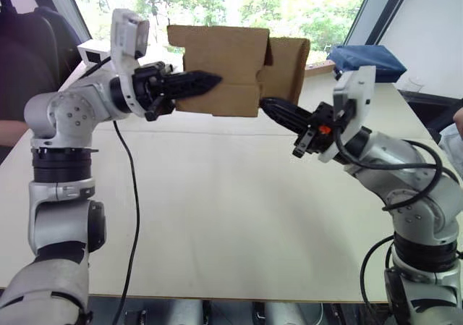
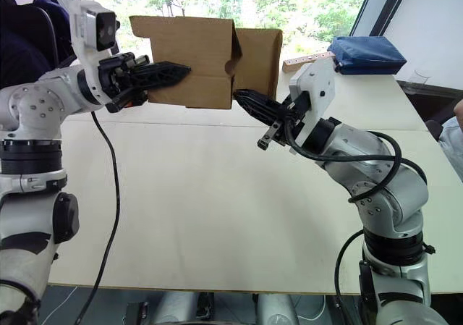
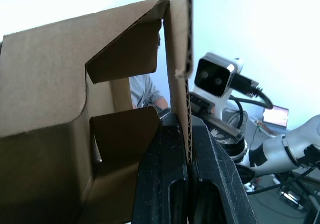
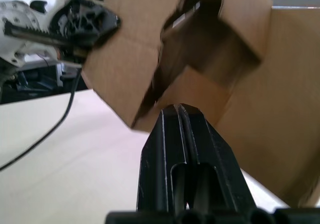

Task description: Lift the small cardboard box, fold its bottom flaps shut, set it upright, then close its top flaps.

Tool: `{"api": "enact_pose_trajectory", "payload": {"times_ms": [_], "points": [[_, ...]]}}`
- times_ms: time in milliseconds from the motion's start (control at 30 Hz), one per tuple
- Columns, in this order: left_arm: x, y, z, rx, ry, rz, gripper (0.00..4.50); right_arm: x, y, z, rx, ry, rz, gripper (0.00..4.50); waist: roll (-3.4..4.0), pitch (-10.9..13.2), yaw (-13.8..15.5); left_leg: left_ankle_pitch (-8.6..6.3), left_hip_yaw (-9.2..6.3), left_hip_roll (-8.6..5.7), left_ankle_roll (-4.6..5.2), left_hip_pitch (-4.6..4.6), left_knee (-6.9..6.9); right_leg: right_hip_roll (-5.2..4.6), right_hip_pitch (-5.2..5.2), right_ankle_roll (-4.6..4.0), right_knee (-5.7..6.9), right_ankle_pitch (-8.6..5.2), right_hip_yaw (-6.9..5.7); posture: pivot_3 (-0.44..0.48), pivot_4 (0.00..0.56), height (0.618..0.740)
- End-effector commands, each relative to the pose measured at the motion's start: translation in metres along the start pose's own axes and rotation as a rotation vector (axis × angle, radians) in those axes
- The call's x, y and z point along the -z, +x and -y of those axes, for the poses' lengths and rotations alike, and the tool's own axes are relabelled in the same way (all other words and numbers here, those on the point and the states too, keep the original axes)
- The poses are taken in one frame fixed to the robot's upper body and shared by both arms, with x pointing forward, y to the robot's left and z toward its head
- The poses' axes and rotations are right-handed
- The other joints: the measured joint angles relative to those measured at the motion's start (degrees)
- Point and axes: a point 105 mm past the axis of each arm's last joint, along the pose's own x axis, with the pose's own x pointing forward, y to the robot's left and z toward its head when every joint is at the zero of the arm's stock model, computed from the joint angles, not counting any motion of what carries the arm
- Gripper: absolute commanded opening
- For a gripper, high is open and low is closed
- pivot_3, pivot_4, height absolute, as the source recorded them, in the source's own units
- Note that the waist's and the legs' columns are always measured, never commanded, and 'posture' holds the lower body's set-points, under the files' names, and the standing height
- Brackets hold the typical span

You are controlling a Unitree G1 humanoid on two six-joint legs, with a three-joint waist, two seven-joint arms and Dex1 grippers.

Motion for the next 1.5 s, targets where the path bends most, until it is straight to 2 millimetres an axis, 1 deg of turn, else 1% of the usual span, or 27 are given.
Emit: {"api": "enact_pose_trajectory", "payload": {"times_ms": [33, 167, 333, 367, 467, 500, 567, 600, 633, 667, 700, 833, 900, 933, 1000, 1067, 1100, 1167, 1267, 1367, 1433, 1500], "points": [[-0.007, 0.008, 0.011, 0.052, 0.037, 0.006, 0.0, -0.007, 0.003, -0.007, -0.036, -0.012, 0.034, 0.02, 0.0, 0.0, 0.0, 0.0, 0.0, 0.0, 0.0, 0.0, 0.0, 0.0, 0.0, 0.0, 0.0, 0.0, 0.0, 0.0, 0.15, 0.74], [-0.006, 0.01, 0.012, 0.062, 0.031, 0.007, 0.0, -0.001, 0.004, -0.011, -0.058, -0.014, 0.021, 0.02, 0.0, 0.0, -0.1, 0.0, 0.01, -0.01, 0.0, 0.0, 0.0, 0.01, 0.0, 0.0, 0.0, 0.0, 0.0, 0.0, 0.15, 0.74], [-0.006, 0.01, 0.011, 0.058, 0.034, 0.006, 0.0, 0.001, 0.003, -0.013, -0.063, -0.024, 0.012, 0.02, 0.0, 0.0, -0.1, 0.0, 0.01, -0.01, 0.0, 0.0, 0.0, 0.01, 0.0, 0.0, 0.0, 0.0, 0.0, 0.0, 0.15, 0.74], [-0.007, 0.009, 0.01, 0.051, 0.037, 0.01, 0.0, 0.0, 0.001, -0.012, -0.06, -0.014, 0.018, 0.02, 0.0, 0.0, -0.1, 0.0, 0.0, -0.01, 0.0, 0.0, 0.0, 0.01, 0.0, 0.0, 0.0, 0.0, 0.0, 0.0, 0.15, 0.74], [-0.012, 0.004, 0.007, 0.026, 0.051, 0.028, 0.0, -0.009, -0.02, -0.008, -0.068, 0.102, 0.056, 0.02, 0.0, 0.0, 0.2, 0.0, -0.02, -0.01, 0.0, 0.0, 0.0, 0.01, 0.0, 0.0, 0.0, 0.0, -0.02, 0.0, 0.15, 0.74], [-0.014, 0.003, 0.007, 0.023, 0.055, 0.035, 0.0, -0.016, -0.028, -0.005, -0.065, 0.153, 0.084, 0.02, 0.0, 0.0, 0.2, 0.0, -0.02, 0.0, 0.0, -0.01, 0.0, 0.0, 0.02, 0.0, -0.02, 0.0, -0.02, 0.0, 0.15, 0.74], [-0.017, 0.003, 0.007, 0.023, 0.06, 0.044, 0.0, -0.026, -0.039, 0.0, -0.054, 0.214, 0.124, 0.02, 0.0, 0.0, 0.1, 0.0, 0.0, 0.01, 0.01, -0.01, 0.0, -0.08, 0.02, 0.0, -0.02, 0.0, -0.01, 0.0, 0.15, 0.74], [-0.018, 0.003, 0.007, 0.022, 0.062, 0.051, 0.0, -0.032, -0.044, 0.007, -0.024, 0.234, 0.158, 0.02, 0.0, 0.0, 0.1, -0.01, -0.01, 0.02, 0.01, -0.01, 0.0, -0.09, 0.04, 0.0, -0.02, 0.0, -0.01, 0.0, 0.15, 0.74], [-0.02, 0.003, 0.008, 0.028, 0.057, 0.063, 0.0, -0.04, -0.051, 0.023, 0.048, 0.271, 0.237, 0.02, -0.01, 0.0, 0.0, -0.01, 0.0, 0.02, 0.02, 0.0, 0.0, -0.1, 0.04, 0.0, -0.02, 0.01, 0.0, 0.0, 0.15, 0.74], [-0.021, 0.004, 0.009, 0.037, 0.052, 0.072, 0.0, -0.045, -0.057, 0.037, 0.117, 0.299, 0.296, 0.02, -0.01, 0.0, 0.0, -0.01, -0.01, 0.02, 0.02, 0.02, 0.0, -0.08, 0.04, 0.0, -0.01, 0.01, -0.01, 0.0, 0.15, 0.74], [-0.021, 0.005, 0.01, 0.043, 0.048, 0.076, 0.0, -0.047, -0.061, 0.047, 0.163, 0.319, 0.332, 0.02, -0.01, 0.0, -0.1, -0.01, -0.02, 0.03, 0.01, 0.03, 0.0, -0.07, 0.05, 0.0, -0.01, 0.0, -0.02, 0.0, 0.15, 0.74], [-0.016, 0.008, 0.01, 0.047, 0.044, 0.06, 0.0, -0.038, -0.061, 0.069, 0.289, 0.352, 0.385, 0.02, 0.01, 0.0, -0.2, 0.0, 0.01, 0.02, 0.01, 0.06, -0.02, -0.02, 0.04, 0.0, 0.0, 0.0, 0.0, 0.0, 0.15, 0.74], [-0.016, 0.009, 0.011, 0.051, 0.041, 0.064, 0.0, -0.03, -0.065, 0.088, 0.419, 0.394, 0.431, 0.02, 0.02, 0.0, -0.2, 0.0, 0.02, 0.02, 0.01, 0.05, -0.05, 0.02, 0.01, 0.0, 0.0, 0.0, 0.01, 0.0, 0.15, 0.74], [-0.017, 0.009, 0.011, 0.053, 0.041, 0.064, 0.0, -0.022, -0.064, 0.095, 0.473, 0.396, 0.417, 0.02, 0.05, 0.0, -0.2, 0.0, 0.02, 0.02, 0.0, 0.05, -0.05, 0.04, 0.01, 0.0, 0.0, 0.0, 0.01, 0.0, 0.15, 0.74], [-0.017, 0.01, 0.012, 0.055, 0.041, 0.064, 0.0, -0.011, -0.061, 0.099, 0.523, 0.383, 0.373, 0.02, 0.05, 0.0, -0.2, 0.01, 0.02, 0.02, -0.03, 0.05, -0.04, 0.02, 0.01, 0.0, 0.02, 0.0, 0.02, 0.0, 0.15, 0.74], [-0.017, 0.01, 0.012, 0.056, 0.041, 0.063, 0.0, -0.001, -0.053, 0.097, 0.528, 0.36, 0.318, 0.02, 0.1, 0.0, -0.1, 0.01, 0.02, 0.02, -0.03, 0.04, -0.04, 0.0, 0.0, 0.0, 0.02, 0.0, 0.03, 0.0, 0.15, 0.74], [-0.016, 0.011, 0.012, 0.057, 0.04, 0.062, 0.0, 0.006, -0.046, 0.093, 0.516, 0.341, 0.272, 0.02, 0.1, 0.0, -0.2, 0.01, 0.02, 0.03, -0.03, 0.02, -0.04, 0.0, 0.0, 0.0, 0.02, 0.0, 0.03, 0.0, 0.15, 0.74], [-0.015, 0.012, 0.012, 0.058, 0.038, 0.061, 0.0, 0.011, -0.032, 0.083, 0.471, 0.326, 0.237, 0.02, 0.1, 0.0, -0.2, 0.01, 0.02, 0.03, -0.02, 0.02, -0.04, 0.0, -0.01, 0.0, 0.01, 0.0, 0.03, 0.0, 0.15, 0.74], [-0.014, 0.012, 0.011, 0.061, 0.035, 0.061, 0.0, 0.004, -0.02, 0.069, 0.381, 0.354, 0.287, 0.02, 0.1, 0.1, -0.2, 0.01, 0.01, 0.02, -0.02, 0.02, -0.04, 0.01, -0.01, 0.0, 0.01, 0.0, 0.03, 0.0, 0.15, 0.74], [-0.012, 0.014, 0.008, 0.058, 0.03, 0.063, 0.0, 0.002, -0.009, 0.049, 0.259, 0.399, 0.32, 0.02, 0.1, 0.1, -0.2, 0.01, 0.01, 0.02, -0.02, 0.02, -0.04, 0.01, -0.01, 0.0, 0.01, 0.0, 0.03, 0.0, 0.15, 0.74], [-0.012, 0.014, 0.005, 0.052, 0.026, 0.064, 0.0, -0.007, -0.006, 0.035, 0.177, 0.471, 0.389, 0.02, 0.1, 0.1, -0.1, 0.01, 0.01, 0.03, -0.02, 0.02, -0.04, 0.01, 0.0, 0.0, 0.01, 0.0, 0.03, 0.0, 0.15, 0.74], [-0.012, 0.013, 0.002, 0.043, 0.022, 0.069, 0.0, -0.013, -0.006, 0.028, 0.139, 0.542, 0.452, 0.02, 0.1, 0.1, -0.1, 0.01, 0.0, 0.05, -0.02, 0.03, -0.04, 0.01, 0.0, 0.0, 0.02, 0.0, 0.02, 0.0, 0.15, 0.74]]}}
